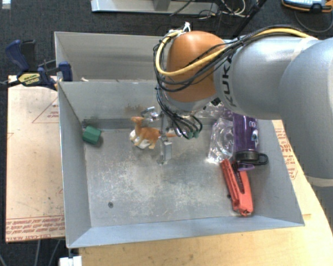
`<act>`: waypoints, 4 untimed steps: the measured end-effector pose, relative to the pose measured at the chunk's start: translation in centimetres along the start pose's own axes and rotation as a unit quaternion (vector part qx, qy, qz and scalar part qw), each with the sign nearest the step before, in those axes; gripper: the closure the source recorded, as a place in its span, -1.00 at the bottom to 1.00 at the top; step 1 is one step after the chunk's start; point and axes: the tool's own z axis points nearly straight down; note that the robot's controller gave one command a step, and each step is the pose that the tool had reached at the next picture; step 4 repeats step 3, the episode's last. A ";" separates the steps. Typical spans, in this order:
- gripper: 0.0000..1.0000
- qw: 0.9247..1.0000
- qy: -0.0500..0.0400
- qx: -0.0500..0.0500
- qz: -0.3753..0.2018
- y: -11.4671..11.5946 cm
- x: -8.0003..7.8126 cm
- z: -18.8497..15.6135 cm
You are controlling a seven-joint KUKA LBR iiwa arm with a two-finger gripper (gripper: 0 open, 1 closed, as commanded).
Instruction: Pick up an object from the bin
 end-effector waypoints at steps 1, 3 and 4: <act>1.00 0.986 -0.003 -0.002 0.165 -2.1 0.6 5.6; 1.00 0.985 -0.005 -0.002 0.173 -3.1 1.4 -7.8; 1.00 0.985 -0.005 -0.002 0.173 -3.1 1.4 -7.8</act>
Offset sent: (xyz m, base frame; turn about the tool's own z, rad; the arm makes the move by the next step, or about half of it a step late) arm 0.0000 0.0000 0.0000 0.0000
